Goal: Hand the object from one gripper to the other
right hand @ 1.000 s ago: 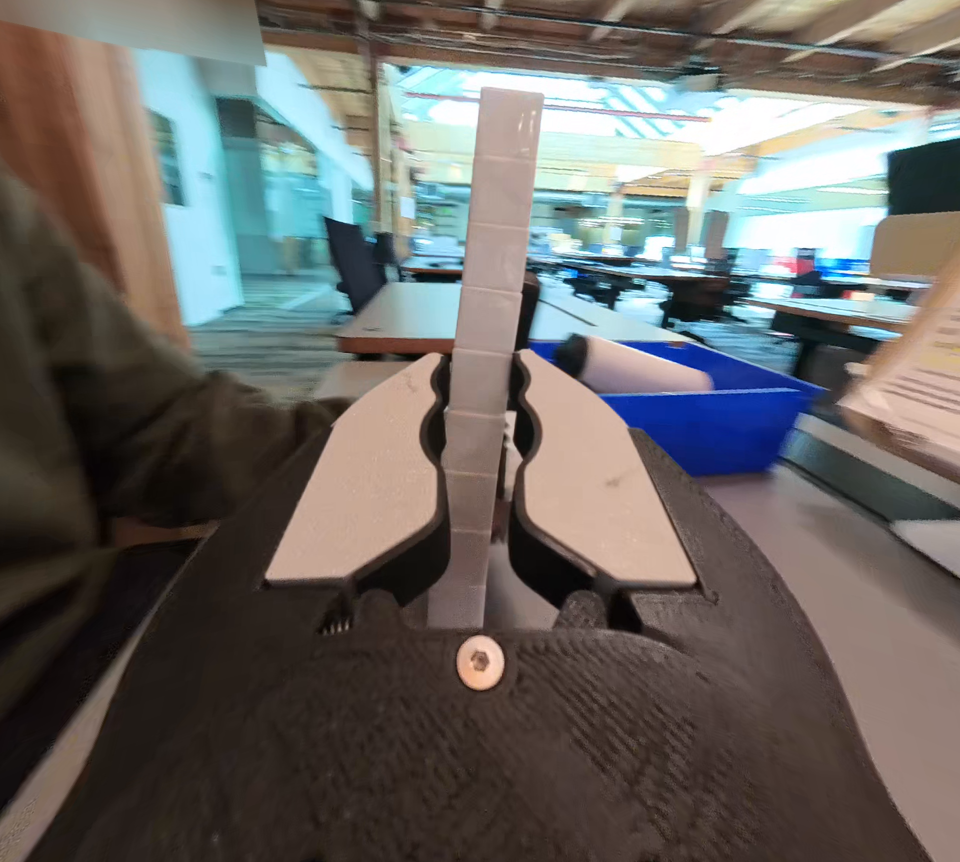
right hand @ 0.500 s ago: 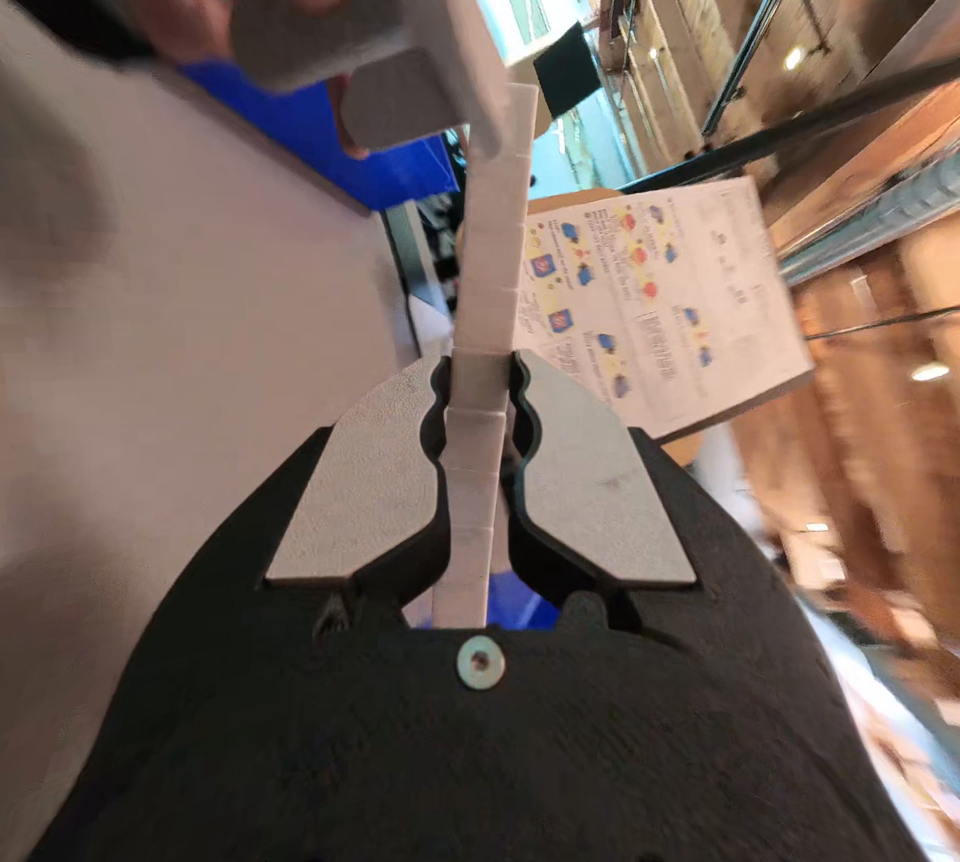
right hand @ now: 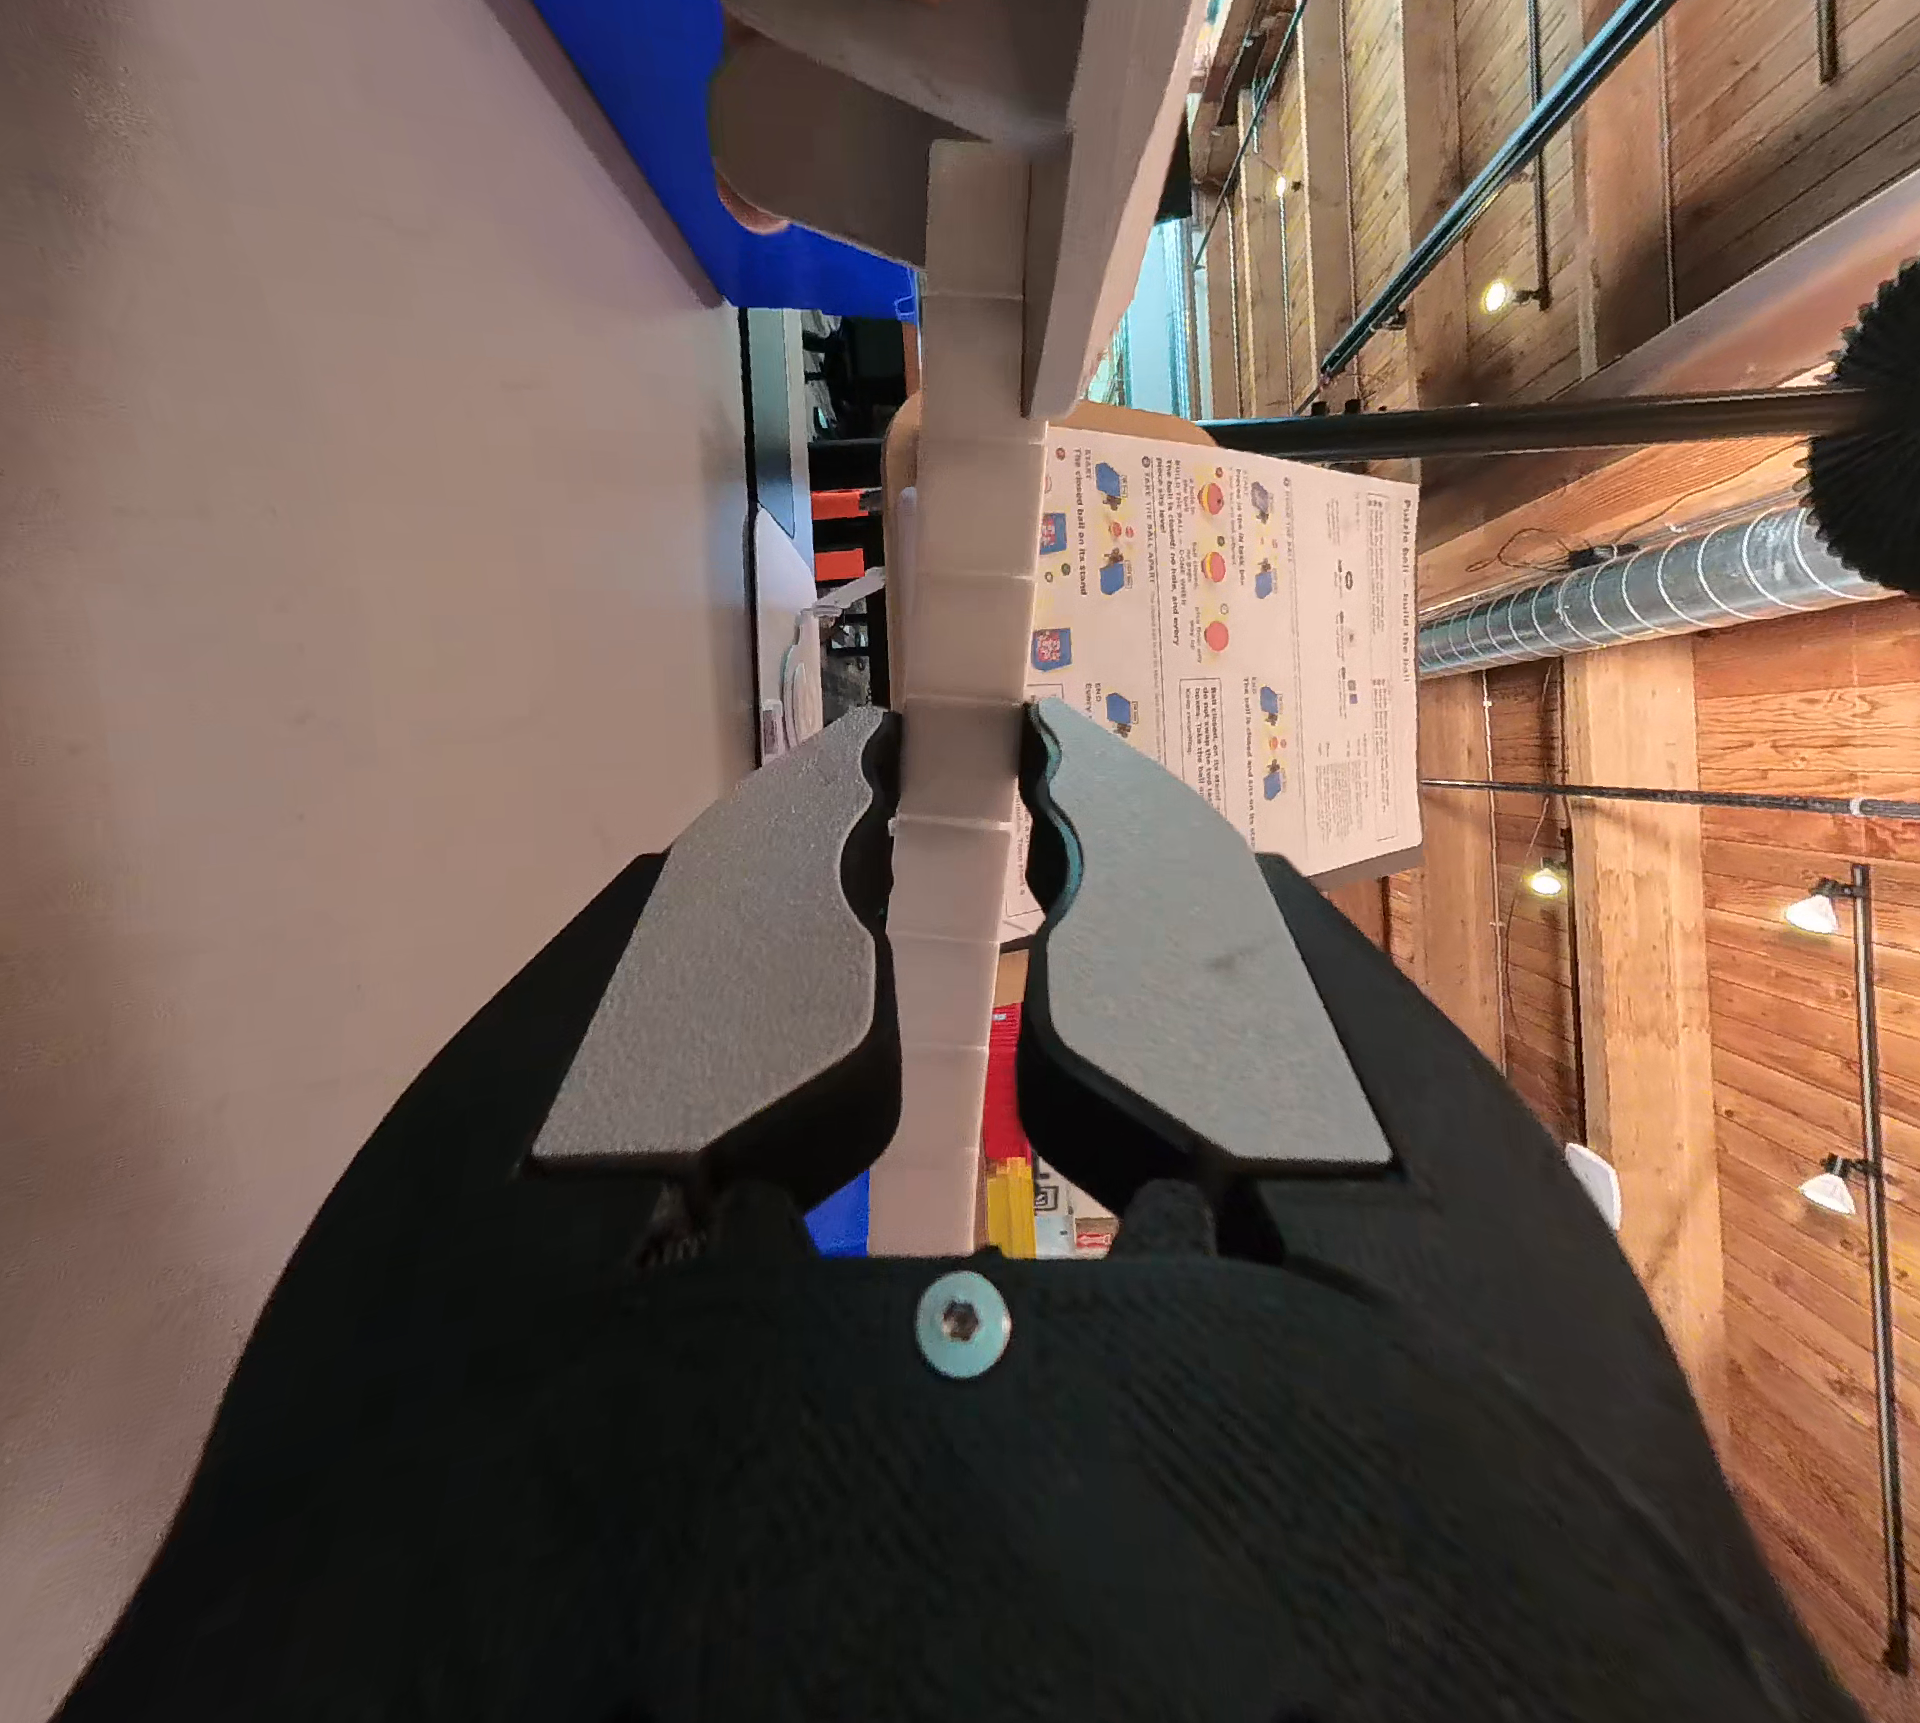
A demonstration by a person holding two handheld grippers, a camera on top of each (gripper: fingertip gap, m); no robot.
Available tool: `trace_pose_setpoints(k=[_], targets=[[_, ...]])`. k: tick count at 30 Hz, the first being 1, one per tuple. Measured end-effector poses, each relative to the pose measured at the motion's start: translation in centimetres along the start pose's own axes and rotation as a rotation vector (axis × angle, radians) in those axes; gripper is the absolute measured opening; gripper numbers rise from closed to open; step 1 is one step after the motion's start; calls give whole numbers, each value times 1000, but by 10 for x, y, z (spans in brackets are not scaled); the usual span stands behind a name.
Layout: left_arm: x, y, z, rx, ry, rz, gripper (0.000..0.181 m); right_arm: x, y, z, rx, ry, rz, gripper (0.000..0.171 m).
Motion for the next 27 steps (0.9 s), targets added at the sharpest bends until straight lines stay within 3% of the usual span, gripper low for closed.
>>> trace_pose_setpoints(k=[5, 11, 16, 18, 23, 27], targets=[[2, 4, -2, -16, -32, -36, 23, 1, 2, 5, -8, 54, 8, 22], [19, -7, -21, -135, -293, -58, 22, -10, 0, 26, 54, 103, 87, 46], [32, -21, -27, -167, -327, -35, 22, -19, -7, 59, 95, 229, 133, 53], [29, -29, -35, -213, -271, 13, 22, -15, -9, 61, -41, 425, 68, 59], [19, -49, -45, -317, -10, 75, 22, -27, -20, 50, -537, 1209, -187, 89], [4, -59, -47, -393, 154, 142, 22, -38, -33, 36, -931, 1695, -461, 92]])
Point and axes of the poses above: each gripper's, where its closed fingertips meet, y out along the fingers, z out of its underside, x = y × z across the jaws, the point moved 1 cm from there along -y, back along the fingers, and after that the axes turned 11 degrees about -z, right-handed, at the moved point
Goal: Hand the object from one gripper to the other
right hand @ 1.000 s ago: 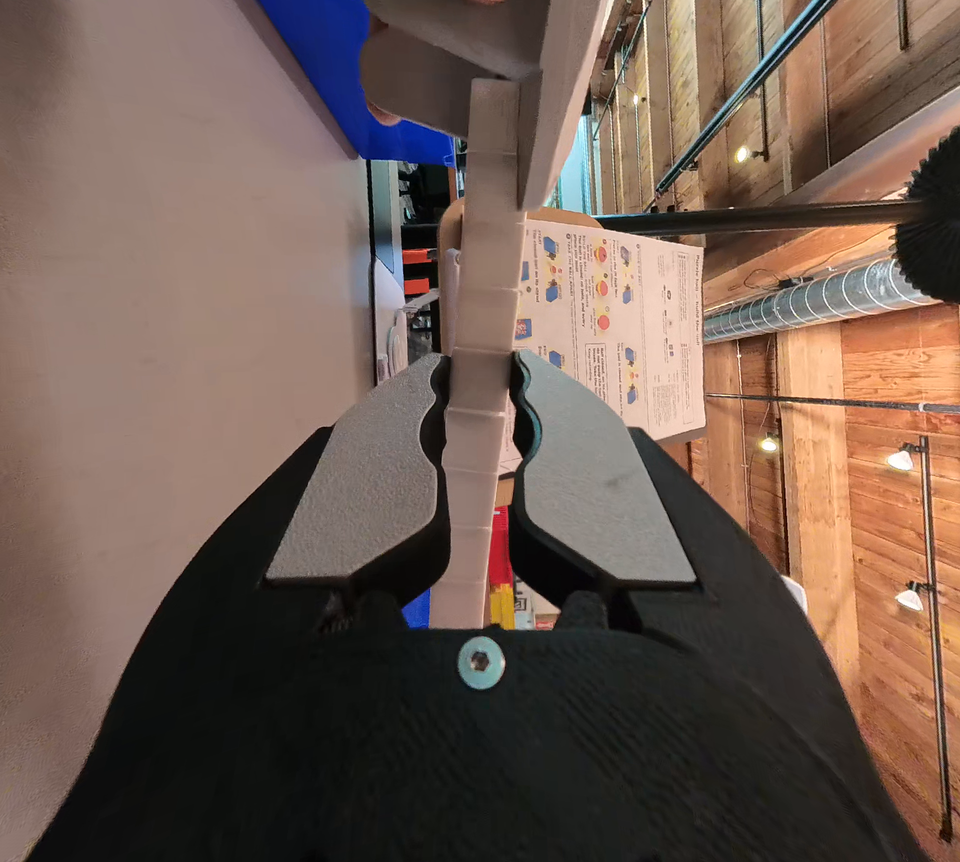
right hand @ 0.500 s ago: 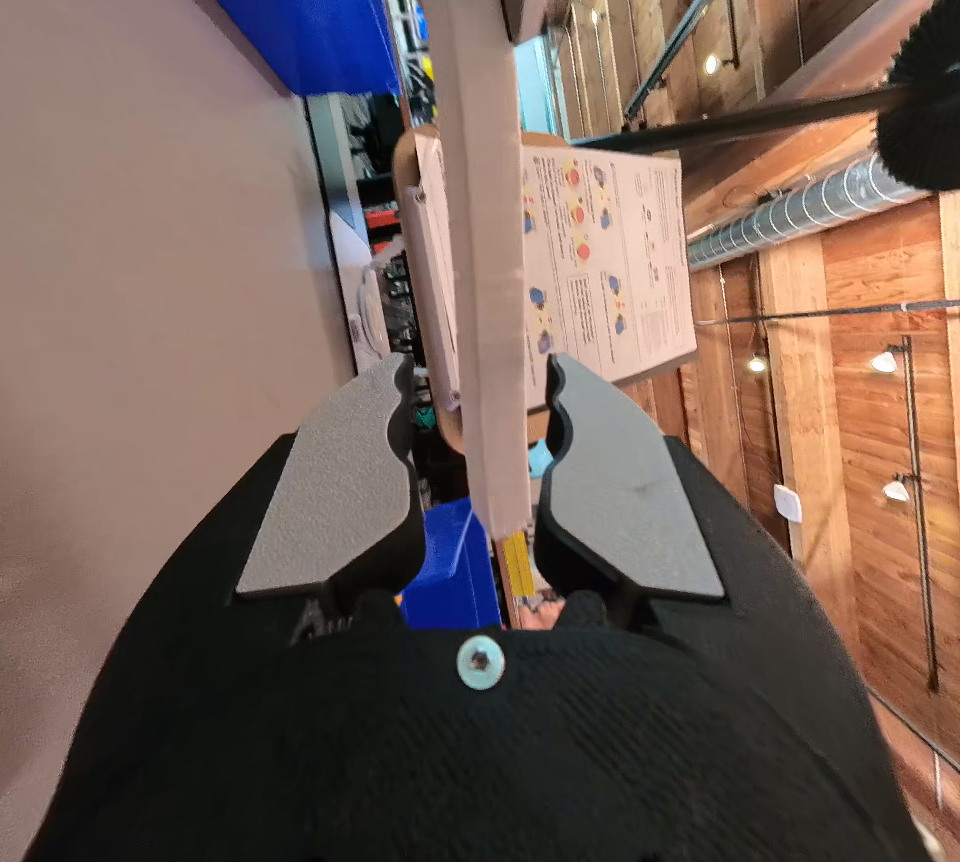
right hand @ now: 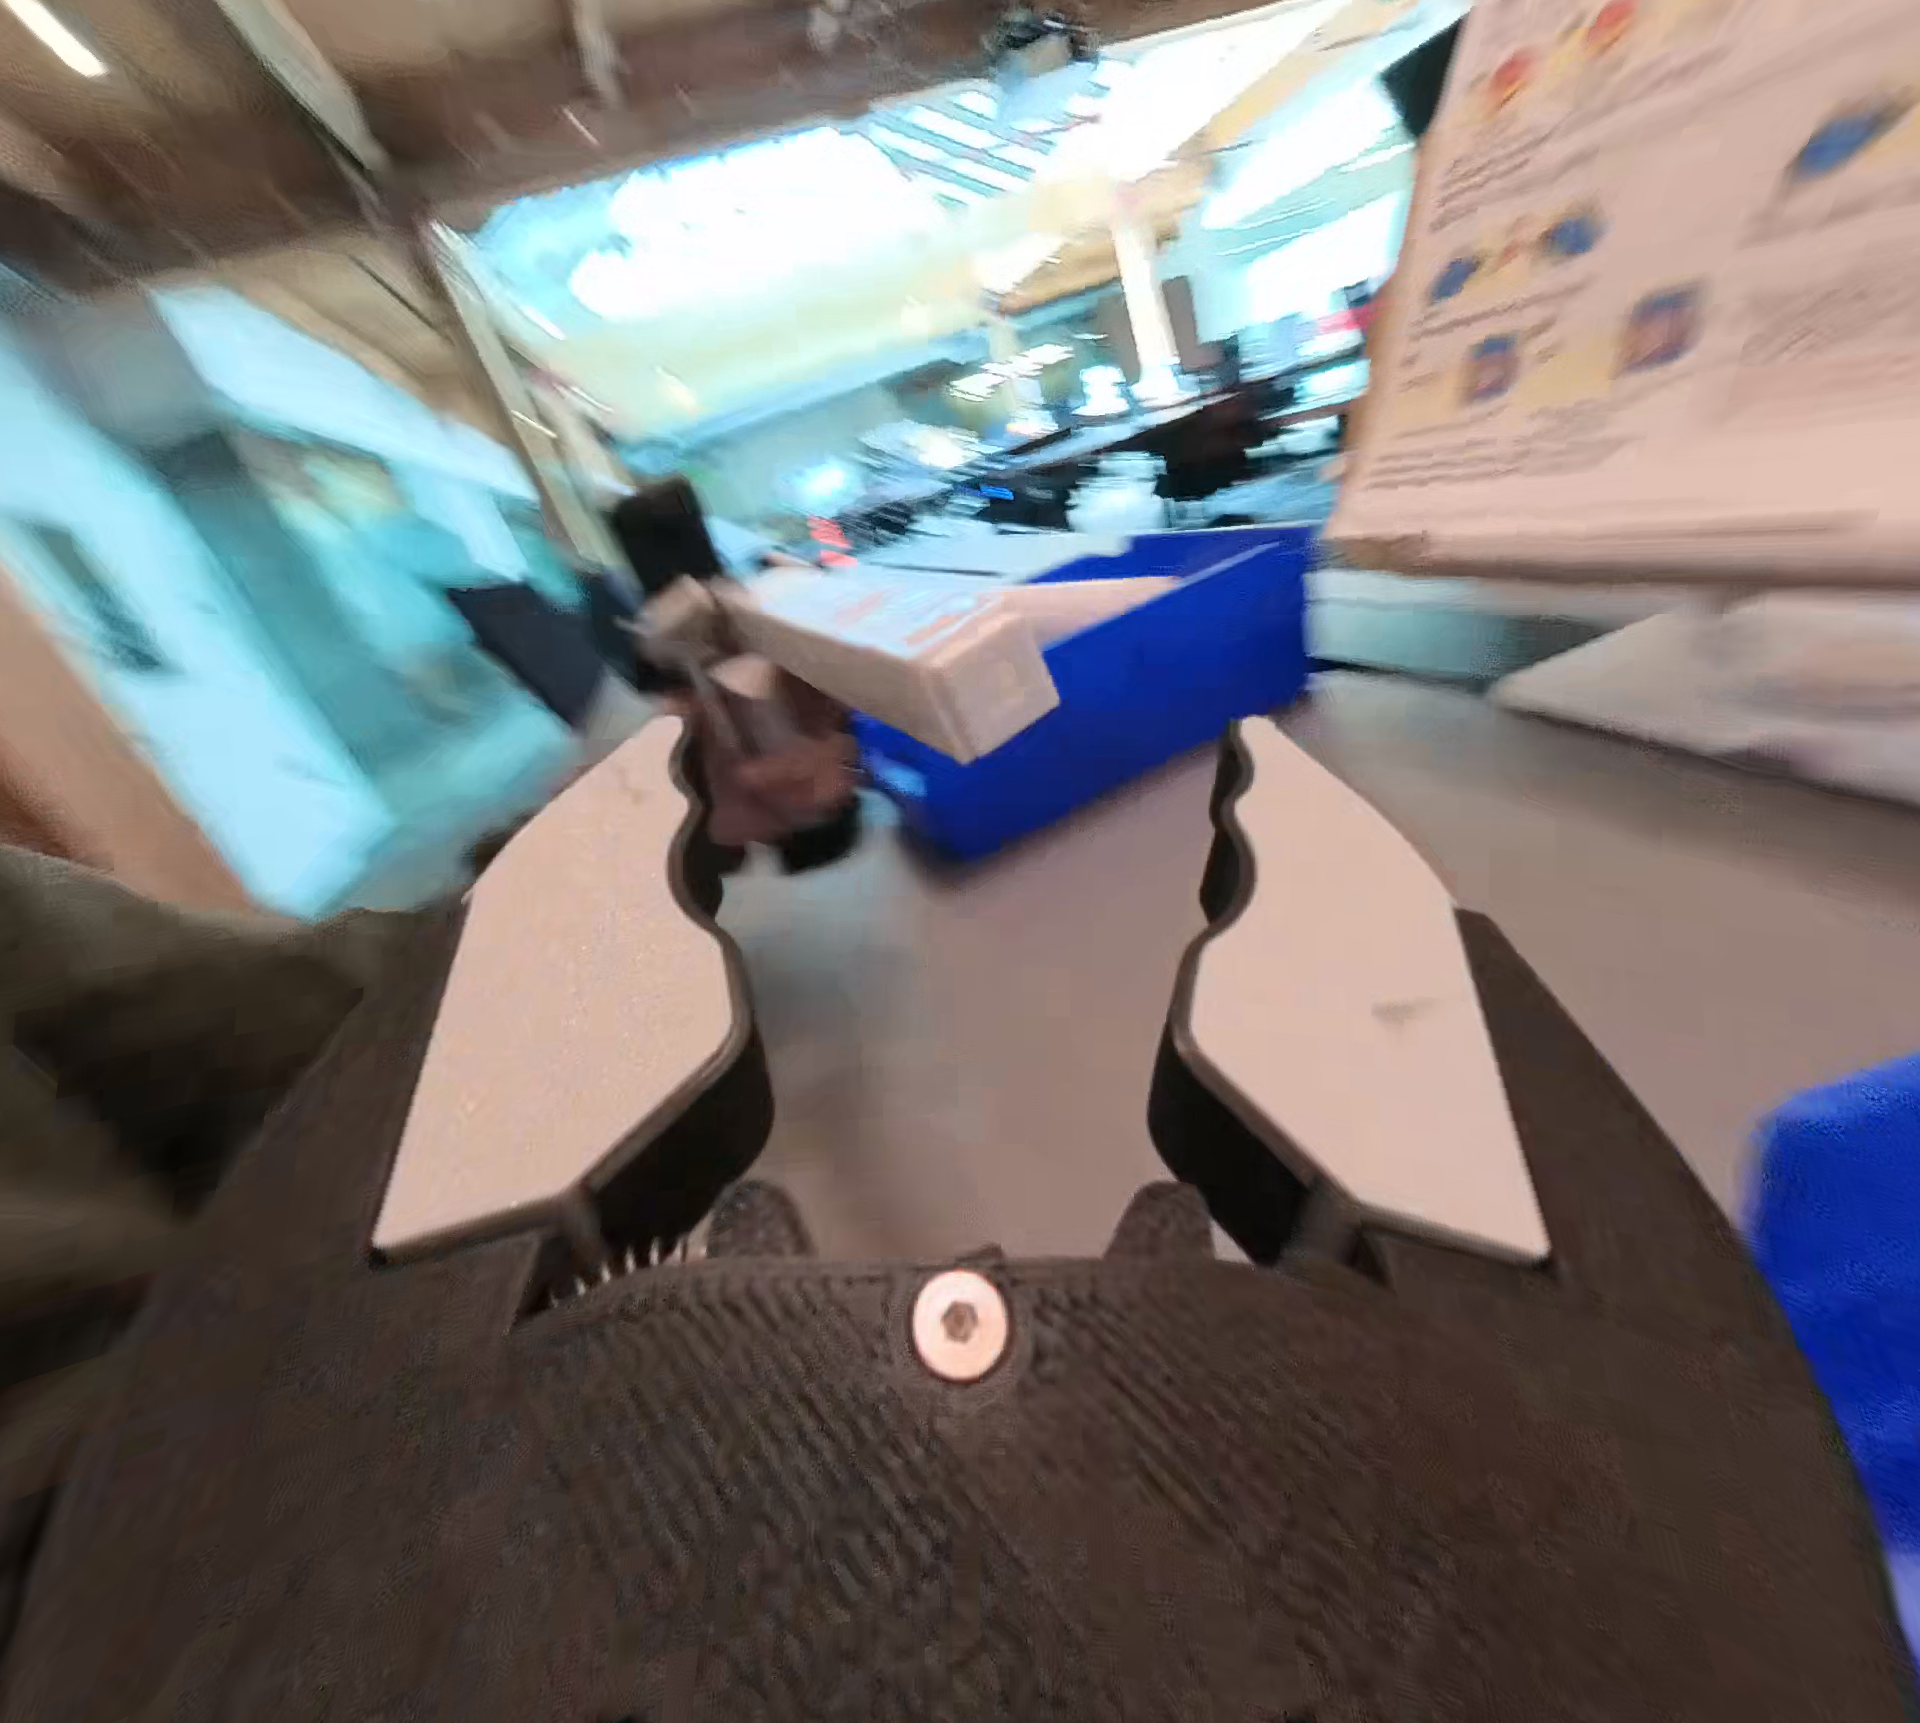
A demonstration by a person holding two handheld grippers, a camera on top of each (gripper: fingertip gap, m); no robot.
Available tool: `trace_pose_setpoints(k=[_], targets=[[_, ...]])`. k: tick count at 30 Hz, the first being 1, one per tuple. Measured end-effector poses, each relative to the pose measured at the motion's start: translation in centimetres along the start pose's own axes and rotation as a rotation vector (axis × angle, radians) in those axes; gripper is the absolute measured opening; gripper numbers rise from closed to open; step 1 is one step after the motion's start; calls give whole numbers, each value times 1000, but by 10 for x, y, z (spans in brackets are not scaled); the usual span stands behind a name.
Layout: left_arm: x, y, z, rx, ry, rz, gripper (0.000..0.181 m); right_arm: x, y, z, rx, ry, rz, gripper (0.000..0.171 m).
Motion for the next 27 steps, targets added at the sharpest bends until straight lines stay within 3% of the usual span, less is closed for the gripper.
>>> trace_pose_setpoints(k=[3, 6, 11, 14, 21, 27], targets=[[-10, 0, 5, -3, 135, 42, 22, 19, 4, -3, -123, 363, -260, 80], [-15, 1, 12, 1, 233, 48, 22, 24, 8, 5, -110, 524, -338, 70], [-20, 1, 18, 10, 354, 63, 22, 15, 8, 13, -108, 609, -303, 52], [-21, 2, 21, 20, 395, 65, 22, 8, 8, 24, -61, 610, -250, 26], [-17, 5, 38, 144, 566, 28, 22, -4, 3, 37, 22, 585, -153, 24], [-21, 4, 49, 210, 562, 71, 22, -4, -1, 43, 55, 599, -162, 23]])
Point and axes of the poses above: each gripper's, where its closed fingertips meet, y out along the fingers, z out of its underside, x = y × z across the jaws, the point moved 1 cm from there along -y, back along the fingers, and after that the axes turned 11 degrees about -z, right-handed, at the moved point
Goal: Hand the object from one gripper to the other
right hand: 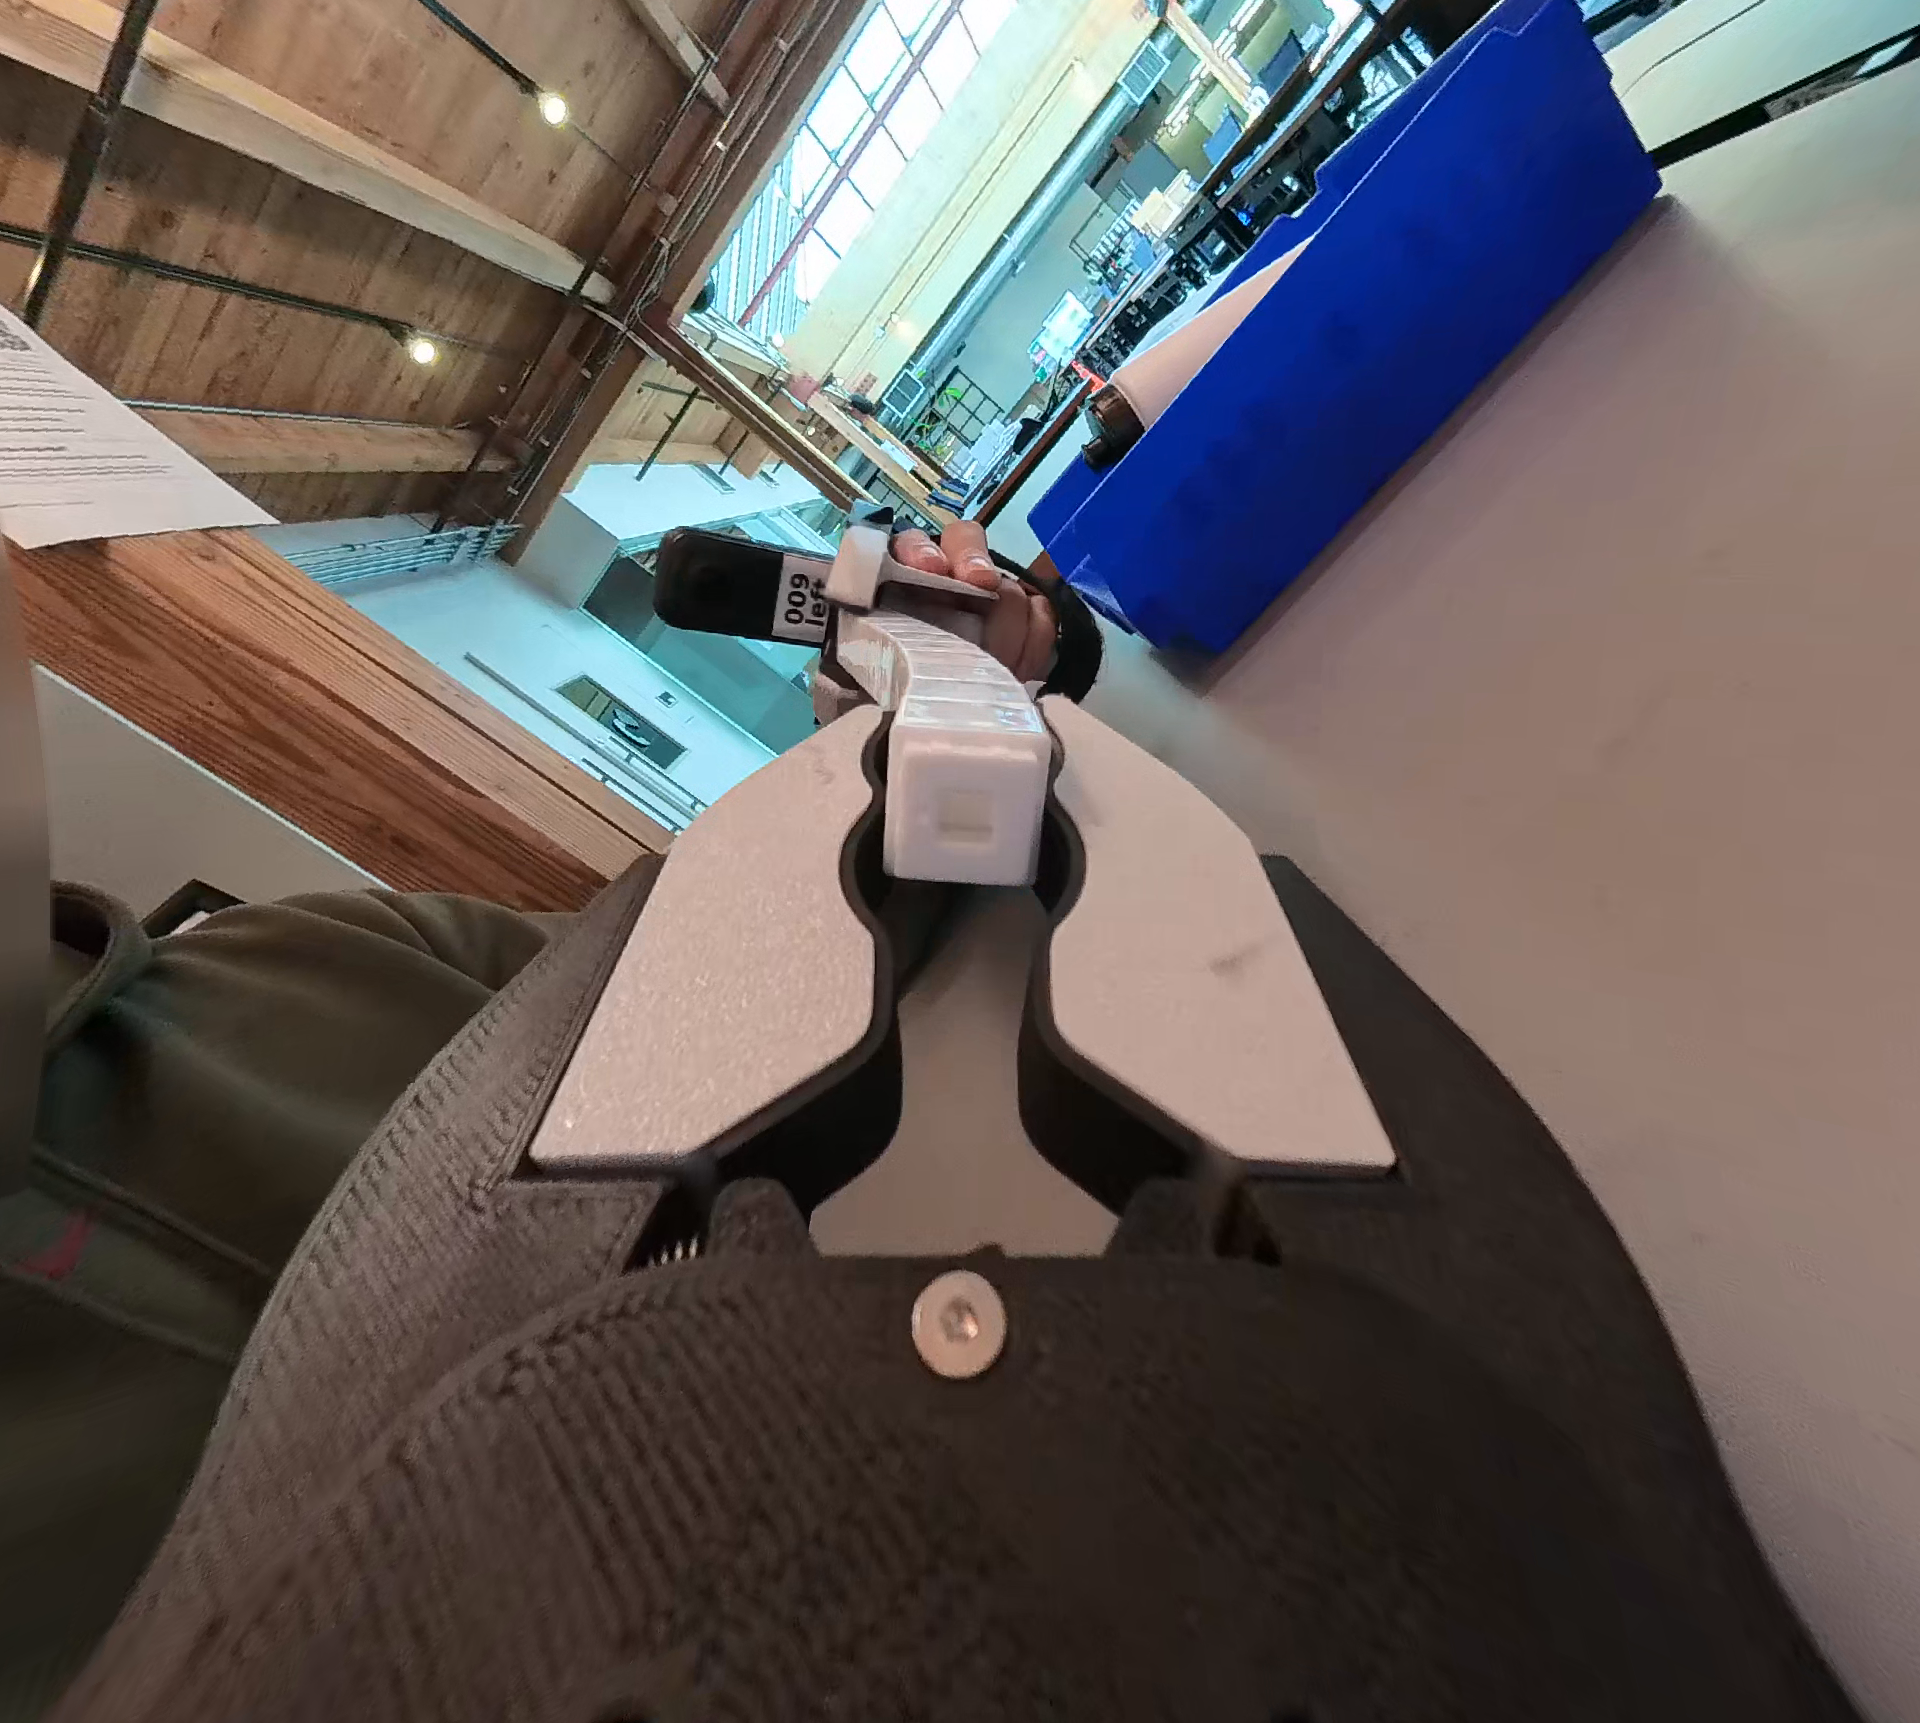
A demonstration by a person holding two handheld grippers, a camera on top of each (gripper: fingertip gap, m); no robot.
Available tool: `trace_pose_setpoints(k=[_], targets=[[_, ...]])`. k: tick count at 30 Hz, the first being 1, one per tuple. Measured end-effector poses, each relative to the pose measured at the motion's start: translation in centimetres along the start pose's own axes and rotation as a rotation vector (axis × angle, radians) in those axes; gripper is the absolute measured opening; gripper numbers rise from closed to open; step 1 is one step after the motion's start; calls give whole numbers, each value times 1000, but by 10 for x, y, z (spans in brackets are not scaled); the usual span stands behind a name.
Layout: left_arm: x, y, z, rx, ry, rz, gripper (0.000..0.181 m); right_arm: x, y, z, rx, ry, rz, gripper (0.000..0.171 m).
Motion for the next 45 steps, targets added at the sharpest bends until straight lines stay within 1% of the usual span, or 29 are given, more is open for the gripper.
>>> trace_pose_setpoints(k=[3, 5, 7, 8, 10, 11, 13, 15, 16, 17, 19, 20, 22, 24, 27, 30, 33, 37, 39, 42, 44, 45], targets=[[0, 1, 2, 4, 1, -7, 22, 6, 0, -2, -15, 0, -48, 23], [4, 3, 8, 39, 27, -45, 22, 5, 0, -8, -35, -64, -32, 23], [11, 5, 6, 27, 28, -103, 24, 9, 3, -12, -48, -135, -36, 23], [15, 6, 0, -7, 12, -140, 28, 13, 5, -15, -56, -175, -44, 23], [24, 5, -13, -90, -13, -217, 44, 25, 6, -22, -73, -270, -55, 23], [28, 4, -17, -114, -13, -255, 50, 31, 5, -27, -94, -330, -52, 23], [38, 1, -19, -133, -13, -326, 66, 46, -6, -44, -182, -450, -36, 23], [45, -2, -21, -157, -42, -368, 69, 62, -28, -67, -321, -569, -11, 24], [47, -4, -22, -167, -63, -377, 69, 69, -43, -78, -396, -641, 34, 23], [50, -5, -21, -170, -80, -386, 68, 73, -60, -89, -463, -728, 115, 24], [51, -4, -17, -150, -92, -387, 65, 77, -97, -106, -555, -923, 389, 23], [50, -3, -14, -132, -91, -379, 63, 75, -115, -112, -555, -1014, 561, 23], [47, 0, -10, -107, -83, -367, 62, 60, -142, -115, -445, -1149, 896, 24], [44, 3, -8, -94, -81, -351, 60, 34, -161, -114, -293, -1169, 1165, 23], [42, 4, -7, -89, -85, -344, 59, -3, -170, -104, -78, -1128, 1363, 24], [46, 1, -9, -108, -113, -352, 57, -27, -173, -96, 133, -1150, 1503, 24], [50, -2, -11, -132, -146, -366, 56, -43, -173, -91, 243, -1155, 1553, 24], [51, -3, -11, -133, -164, -369, 54, -43, -173, -88, 265, -1096, 1580, 25], [50, 0, -8, -118, -185, -359, 54, -42, -174, -87, 253, -1056, 1583, 31], [42, 9, 0, -82, -236, -321, 54, -43, -167, -87, 230, -1024, 1515, 55], [35, 15, 4, -48, -254, -281, 54, -50, -158, -81, 222, -956, 1433, 83], [32, 18, 6, -25, -254, -266, 54, -52, -157, -79, 218, -915, 1417, 90]])
Point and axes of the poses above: each gripper's, where its closed fingertips meet, y out along the fingers, z out of its underside, x = y × z across the jaws, the point moved 1 cm from there along -y, back along the fingers, and after that the axes turned 11 degrees about -z, right-handed, at the moved point
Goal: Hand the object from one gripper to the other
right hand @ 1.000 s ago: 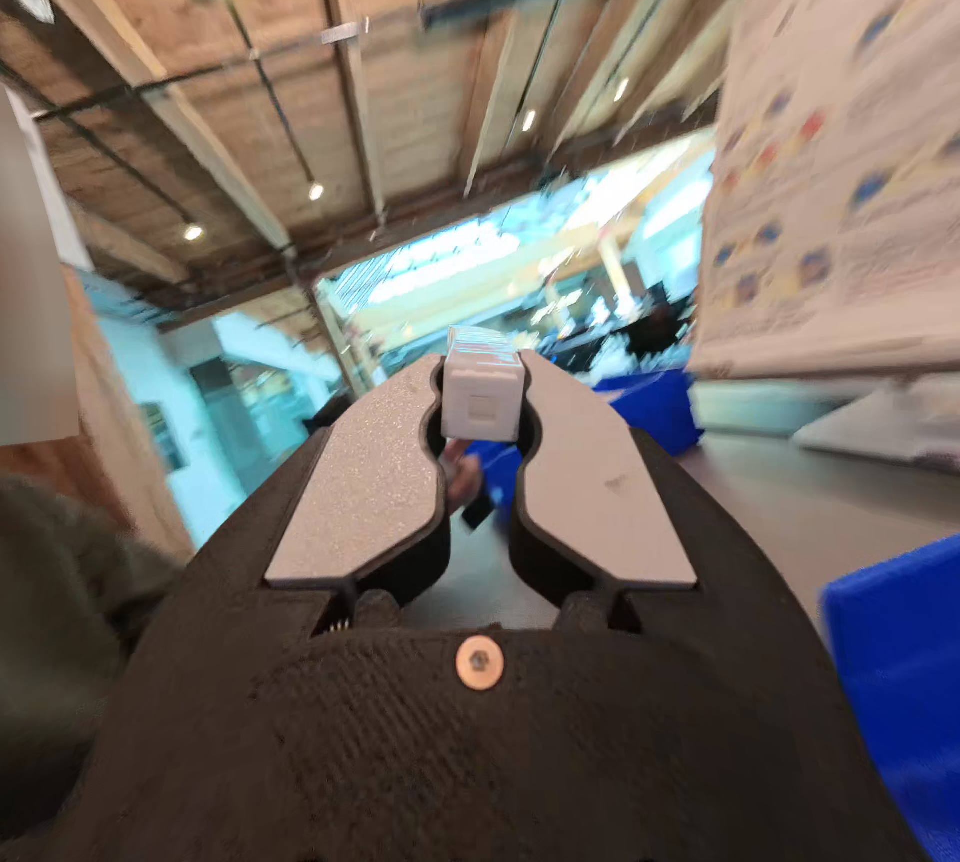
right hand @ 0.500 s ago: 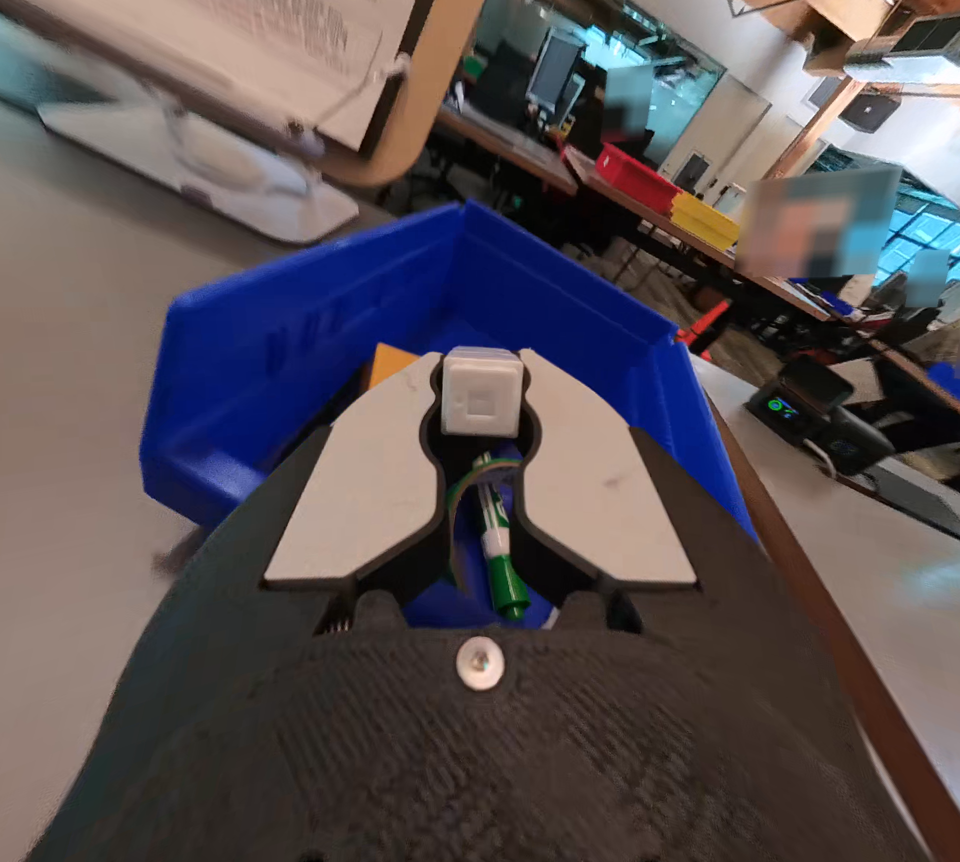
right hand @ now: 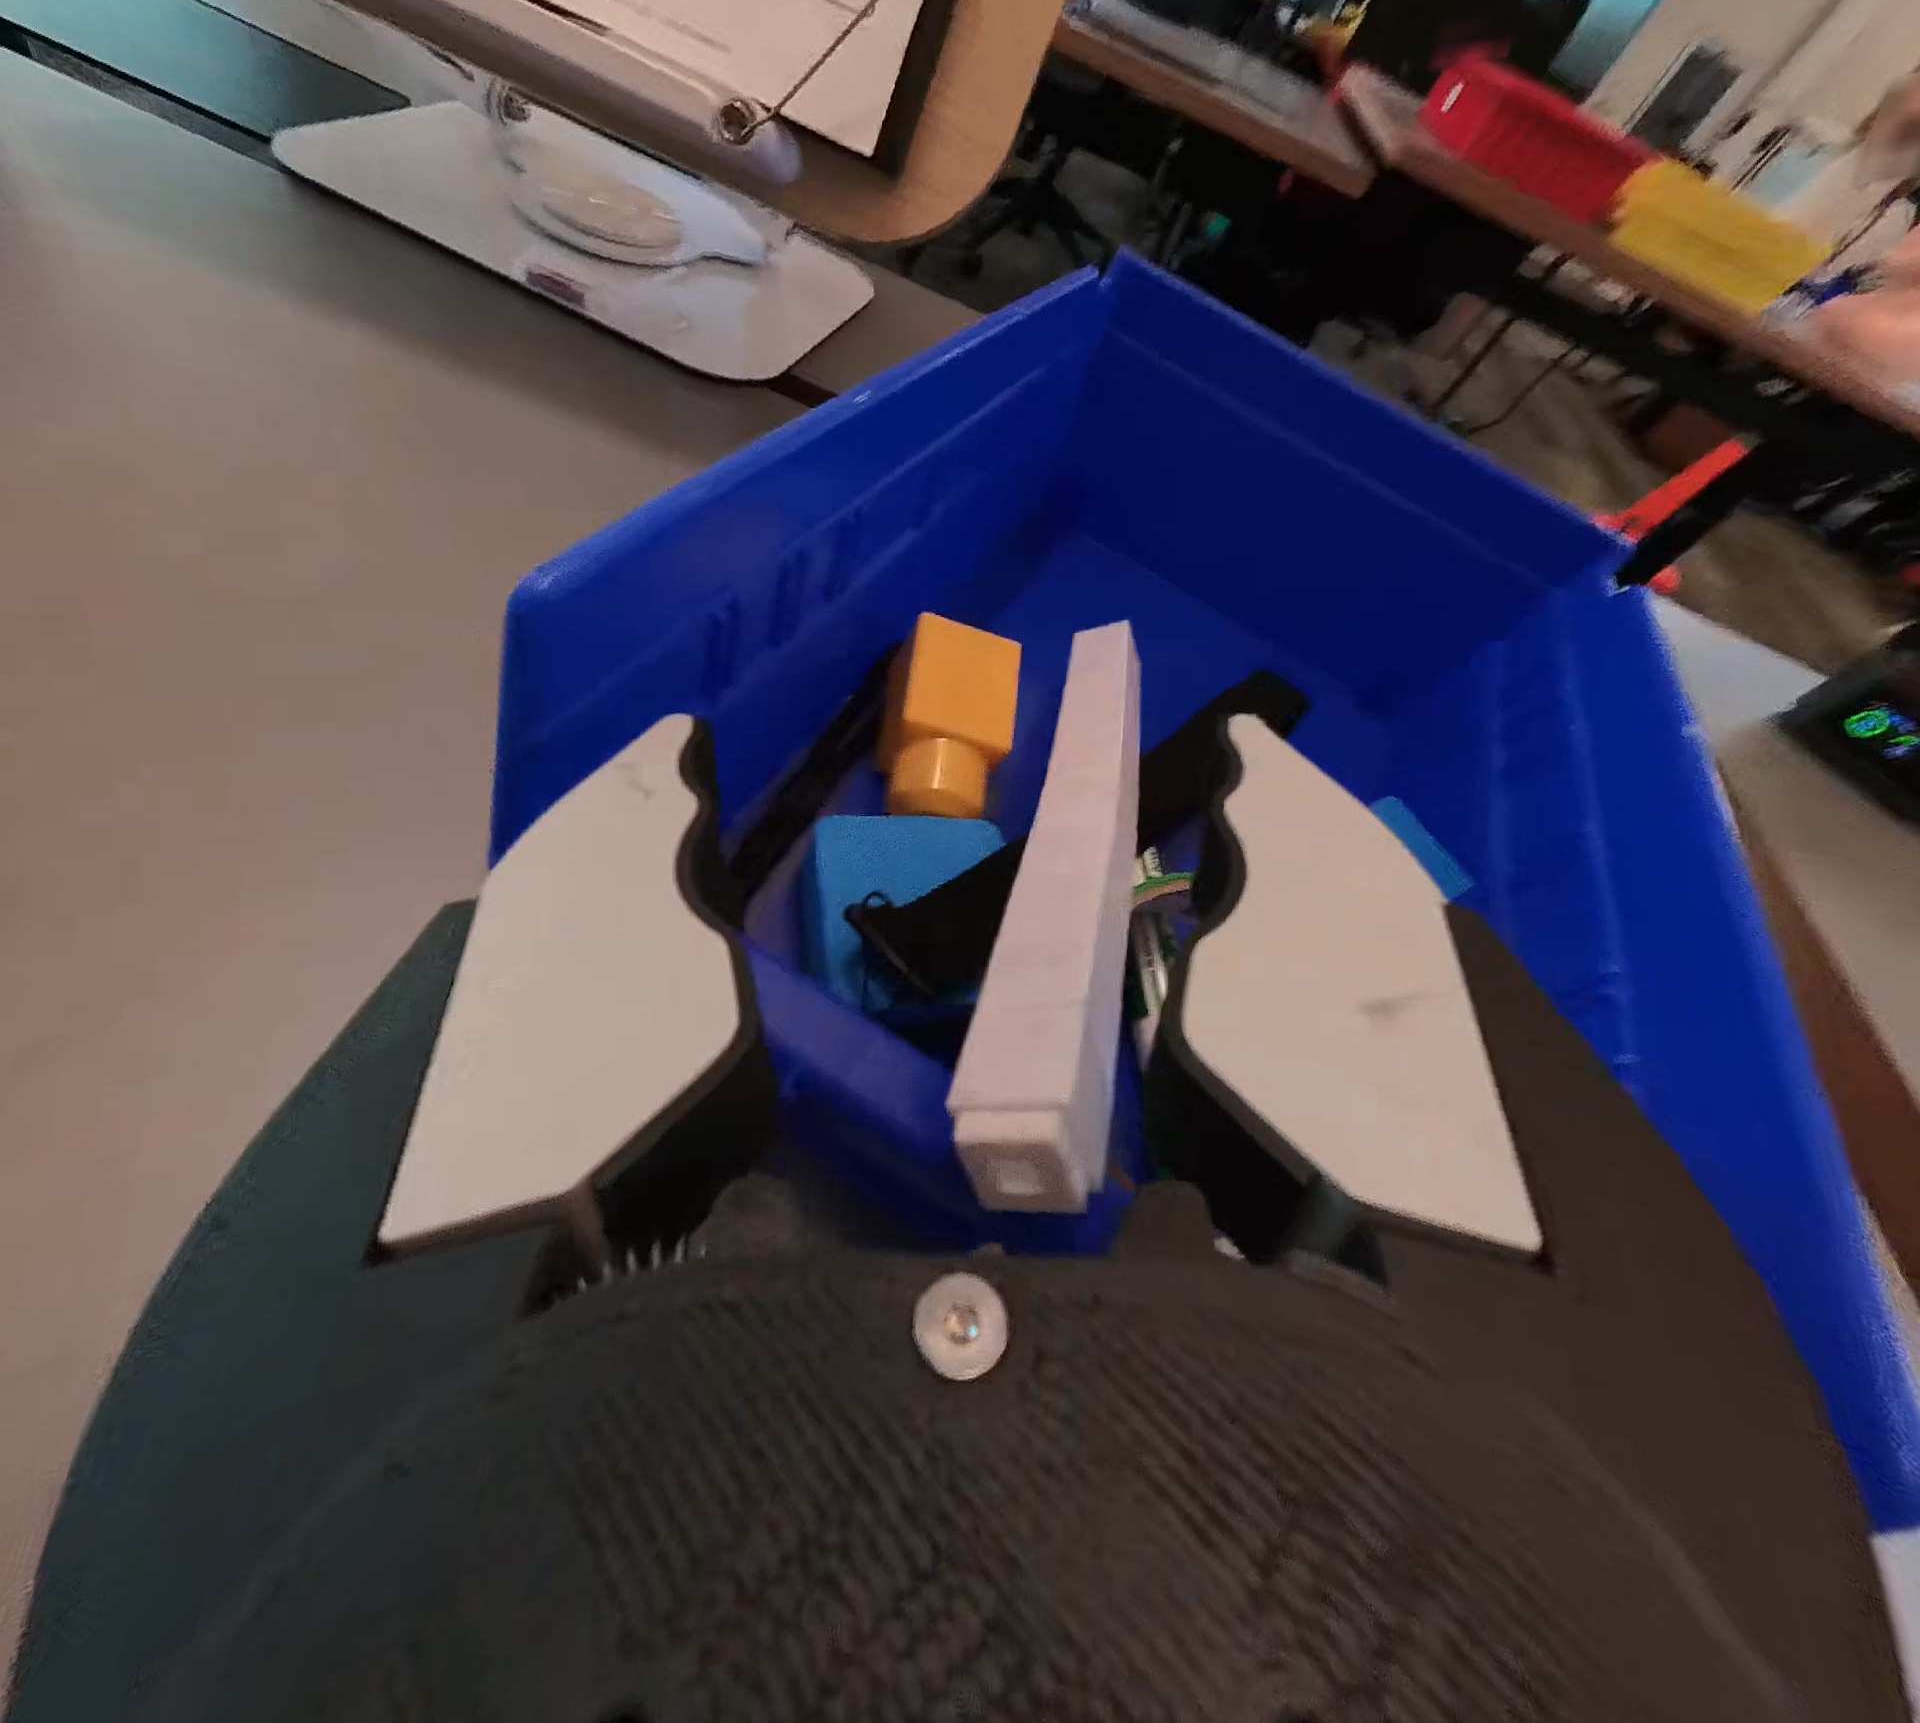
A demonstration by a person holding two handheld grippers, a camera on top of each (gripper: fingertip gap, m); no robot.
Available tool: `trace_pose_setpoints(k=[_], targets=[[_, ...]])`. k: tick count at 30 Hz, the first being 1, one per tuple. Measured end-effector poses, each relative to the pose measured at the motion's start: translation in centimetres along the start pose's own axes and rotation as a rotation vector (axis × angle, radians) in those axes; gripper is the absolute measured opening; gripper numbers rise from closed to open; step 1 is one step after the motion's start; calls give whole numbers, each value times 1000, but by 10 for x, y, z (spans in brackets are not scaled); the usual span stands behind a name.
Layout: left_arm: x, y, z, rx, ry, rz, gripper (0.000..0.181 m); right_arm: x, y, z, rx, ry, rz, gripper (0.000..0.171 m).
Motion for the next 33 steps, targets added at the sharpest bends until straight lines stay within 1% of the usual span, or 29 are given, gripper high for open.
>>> trace_pose_setpoints(k=[1, 3, 6, 8, 10, 12, 14, 16, 18, 22, 25, 27, 29, 30, 31, 33], targets=[[-2, 1, 3, 24, 10, 4, 54, 0, 0, 0, 6, 9, -3, 95], [0, 2, 5, 61, 25, -7, 54, -6, -4, -2, -5, -27, 44, 104], [24, -4, -8, 53, -1, -116, 50, -14, -16, -17, -90, -101, 113, 112], [56, -17, -21, 48, -56, -255, 43, -17, -26, -33, -188, -95, 133, 115], [97, -39, -27, 93, -117, -430, 39, -17, -36, -48, -309, -66, 134, 119], [138, -73, -25, 191, -142, -624, 37, -13, -45, -63, -427, -65, 132, 117], [166, -108, -16, 342, -99, -754, 37, -9, -52, -72, -492, -104, 156, 115], [177, -134, 1, 513, -102, -789, 37, -2, -54, -78, -505, -163, 167, 111], [176, -147, 16, 630, -166, -766, 37, 9, -51, -82, -499, -215, 152, 108], [162, -146, 46, 786, -270, -698, 38, 29, -47, -87, -499, -284, 114, 100], [158, -149, 74, 926, -332, -711, 36, 37, -44, -87, -490, -330, 104, 98], [164, -150, 88, 970, -392, -760, 36, 42, -41, -86, -483, -342, 87, 97], [170, -148, 98, 989, -515, -808, 37, 49, -40, -88, -486, -356, 67, 96], [170, -144, 101, 993, -583, -808, 40, 52, -40, -89, -487, -376, 60, 96], [172, -141, 103, 990, -630, -818, 39, 54, -40, -90, -484, -402, 61, 95], [182, -142, 108, 993, -676, -912, 38, 57, -39, -89, -460, -457, 69, 95]])
Point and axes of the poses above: each gripper's, where its closed fingertips meet, y out along the fingers, z out of its underside, x = y × z across the jaws, the point moved 1 cm from there along -y, back along the fingers, and after that the axes turned 11 degrees about -z, right-handed, at the moved point
